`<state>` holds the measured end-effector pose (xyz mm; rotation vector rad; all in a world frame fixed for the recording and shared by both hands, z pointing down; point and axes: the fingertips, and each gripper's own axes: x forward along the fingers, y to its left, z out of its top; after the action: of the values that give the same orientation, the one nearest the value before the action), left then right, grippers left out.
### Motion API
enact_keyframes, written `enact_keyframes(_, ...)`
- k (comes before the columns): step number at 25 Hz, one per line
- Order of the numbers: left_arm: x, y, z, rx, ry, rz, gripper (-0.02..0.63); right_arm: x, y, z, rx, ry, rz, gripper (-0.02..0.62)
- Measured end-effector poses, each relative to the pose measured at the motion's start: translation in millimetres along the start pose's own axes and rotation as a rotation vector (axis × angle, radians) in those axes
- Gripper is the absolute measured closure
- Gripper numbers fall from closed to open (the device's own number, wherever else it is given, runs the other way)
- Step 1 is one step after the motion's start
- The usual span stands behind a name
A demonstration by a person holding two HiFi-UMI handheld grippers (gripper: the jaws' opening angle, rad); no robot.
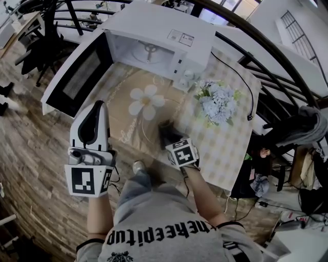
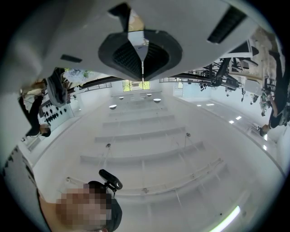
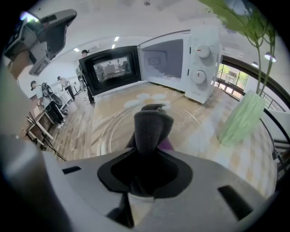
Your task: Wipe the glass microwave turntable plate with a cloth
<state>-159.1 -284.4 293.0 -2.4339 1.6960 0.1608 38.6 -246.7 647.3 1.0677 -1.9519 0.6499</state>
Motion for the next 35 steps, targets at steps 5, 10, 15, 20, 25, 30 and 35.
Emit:
enact_keyframes(5,-2.6,-3.6,3.8,0.004,-0.004,0.004,0.594,-3.6,-28.6,-3.2,0.032,-0.004,-0.045,0.499)
enact_keyframes(10,-3.7,-8.8,5.8,0.007,-0.005,0.001,0.594,-9.1,-58.4,-7.6,0.063,-0.002,-0.097,0.499)
enact_keyframes(15,-6.6,-13.2,8.3,0.012,-0.008,-0.002,0.594,-12.7,-73.8,-10.6,0.085,-0.004,-0.120,0.499)
enact_keyframes(20,-12.8,-18.4,11.3,0.010,-0.008,0.002,0.594,-14.0,-70.9,-10.0,0.079,-0.030,-0.104,0.497)
enact_keyframes(25,-16.6,-33.9,11.6,0.007,-0.007,-0.015,0.594,-35.2,-55.2,-6.7,0.067,-0.142,-0.066,0.495)
enact_keyframes(30,-21.0,-52.1,15.4,0.003,-0.007,-0.028,0.594,-65.8,-39.3,2.0,0.050,-0.269,-0.059,0.494)
enact_keyframes(35,-26.2,-71.9,19.7,-0.008,-0.009,-0.041,0.594,-106.0,-32.2,10.3,0.012,-0.390,-0.101,0.494)
